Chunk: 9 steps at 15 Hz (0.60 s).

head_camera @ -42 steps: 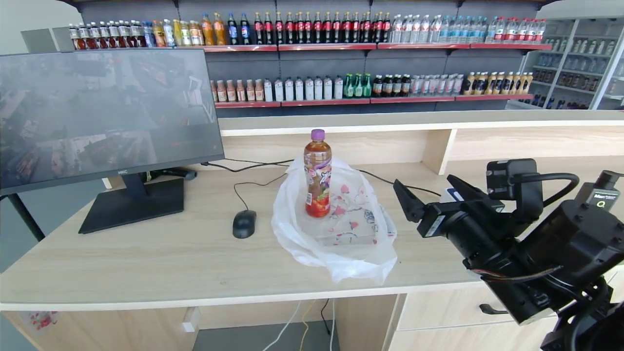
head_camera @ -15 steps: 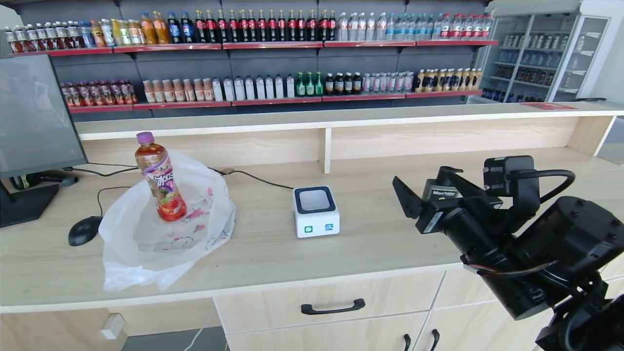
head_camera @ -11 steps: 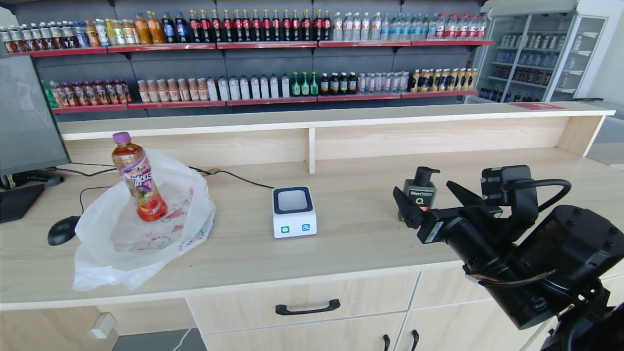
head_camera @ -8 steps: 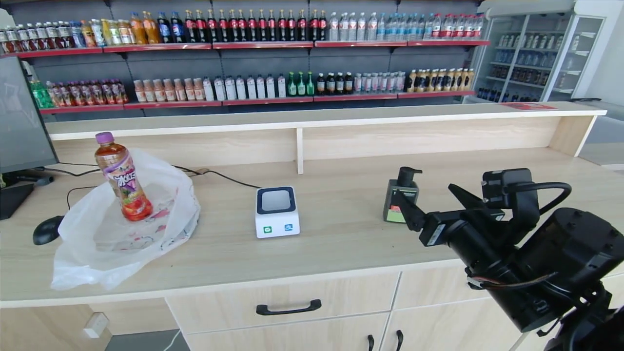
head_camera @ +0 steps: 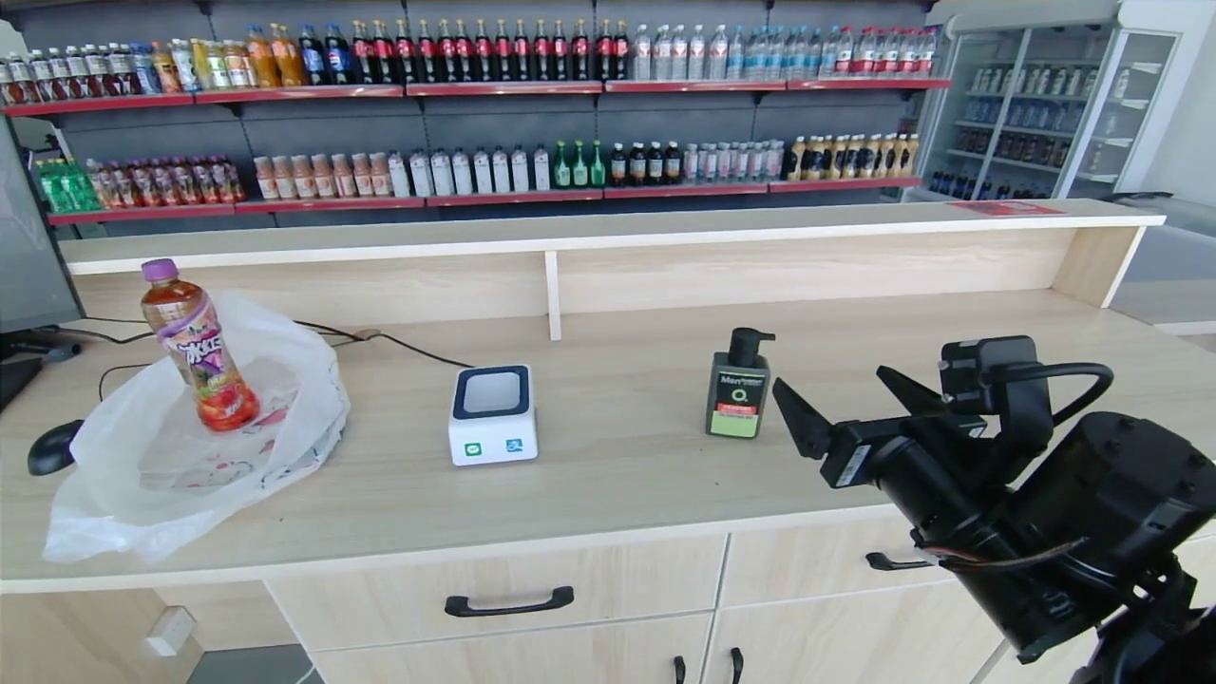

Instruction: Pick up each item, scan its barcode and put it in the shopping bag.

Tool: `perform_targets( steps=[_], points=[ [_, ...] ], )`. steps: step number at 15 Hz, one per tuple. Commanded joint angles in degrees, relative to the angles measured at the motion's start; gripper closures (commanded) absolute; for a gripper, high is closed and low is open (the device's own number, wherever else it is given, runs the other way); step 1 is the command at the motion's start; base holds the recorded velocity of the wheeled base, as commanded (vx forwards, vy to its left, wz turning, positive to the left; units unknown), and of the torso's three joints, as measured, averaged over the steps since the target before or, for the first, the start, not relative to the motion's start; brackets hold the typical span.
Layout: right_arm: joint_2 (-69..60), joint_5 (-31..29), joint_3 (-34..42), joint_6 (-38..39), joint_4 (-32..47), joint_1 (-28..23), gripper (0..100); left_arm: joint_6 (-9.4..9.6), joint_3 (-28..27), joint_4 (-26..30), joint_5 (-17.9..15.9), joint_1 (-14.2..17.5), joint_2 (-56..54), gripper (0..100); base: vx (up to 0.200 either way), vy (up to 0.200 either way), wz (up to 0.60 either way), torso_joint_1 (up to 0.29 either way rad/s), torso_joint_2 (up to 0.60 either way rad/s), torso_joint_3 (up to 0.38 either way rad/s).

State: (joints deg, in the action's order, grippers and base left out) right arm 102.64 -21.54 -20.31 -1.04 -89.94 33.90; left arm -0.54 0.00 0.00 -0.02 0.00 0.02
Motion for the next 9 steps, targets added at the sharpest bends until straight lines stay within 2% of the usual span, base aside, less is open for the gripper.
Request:
perform_targets(
  steps=[1,4,9],
  points=[
    [0.2,0.0,0.4,0.0,-0.1,0.2,0,-0.08,0.0,0.0,0.0,0.0,0.0,100,0.2,0.0,0.0,0.002,0.01,0.002],
    [0.5,0.0,0.4,-0.1,-0.1,0.1,0,-0.17,0.0,0.0,0.0,0.0,0.0,100,0.2,0.0,0.0,-0.012,-0.01,0.009],
    [0.5,0.0,1.2,-0.1,-0.1,-0.2,0,-0.17,0.0,0.0,0.0,0.0,0.0,100,0.0,0.0,0.0,0.0,0.0,0.0]
  ],
)
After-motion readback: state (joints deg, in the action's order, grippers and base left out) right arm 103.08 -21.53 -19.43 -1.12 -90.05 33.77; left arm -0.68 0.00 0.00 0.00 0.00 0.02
